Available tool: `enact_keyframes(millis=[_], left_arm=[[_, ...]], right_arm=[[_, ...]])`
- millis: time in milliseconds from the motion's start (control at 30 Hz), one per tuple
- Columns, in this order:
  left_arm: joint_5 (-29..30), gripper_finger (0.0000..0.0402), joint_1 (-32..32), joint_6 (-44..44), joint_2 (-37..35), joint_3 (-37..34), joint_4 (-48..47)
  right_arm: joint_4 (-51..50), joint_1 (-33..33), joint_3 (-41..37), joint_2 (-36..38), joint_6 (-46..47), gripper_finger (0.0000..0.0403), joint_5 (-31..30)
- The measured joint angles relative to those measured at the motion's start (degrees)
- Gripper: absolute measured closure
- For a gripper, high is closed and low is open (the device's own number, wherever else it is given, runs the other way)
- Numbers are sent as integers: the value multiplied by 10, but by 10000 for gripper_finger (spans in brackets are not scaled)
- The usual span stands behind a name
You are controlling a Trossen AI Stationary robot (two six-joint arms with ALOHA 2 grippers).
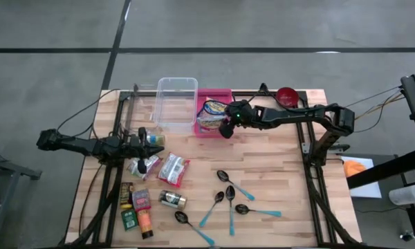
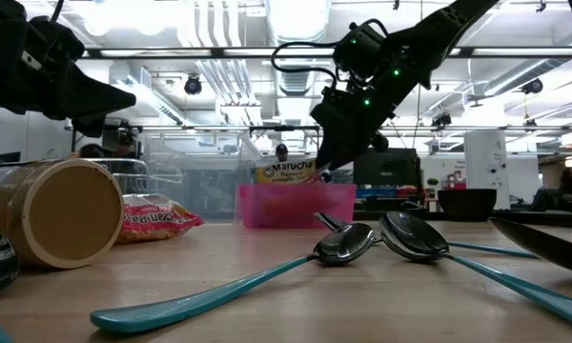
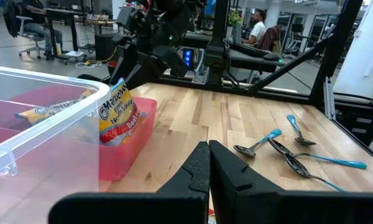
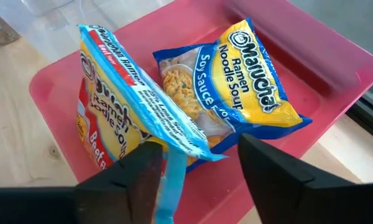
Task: Pick & Place Food Item
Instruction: Put the light blue noodle pack into the pink bin, then put the red noodle pack into the pink bin
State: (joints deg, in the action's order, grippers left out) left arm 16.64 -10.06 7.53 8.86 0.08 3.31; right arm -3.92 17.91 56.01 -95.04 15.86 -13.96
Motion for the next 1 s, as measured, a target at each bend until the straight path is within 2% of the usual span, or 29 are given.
enact_keyframes(millis=[300,600,1000], left_arm=[[0,401,0,0,0,0,0],[0,401,0,0,0,0,0],[0,401,0,0,0,0,0]], right_arm=[[-8,3,0,0,1,135,0],[-170,8,47,0,2,132,1],[-169,-8,75,0,-4,132,3]])
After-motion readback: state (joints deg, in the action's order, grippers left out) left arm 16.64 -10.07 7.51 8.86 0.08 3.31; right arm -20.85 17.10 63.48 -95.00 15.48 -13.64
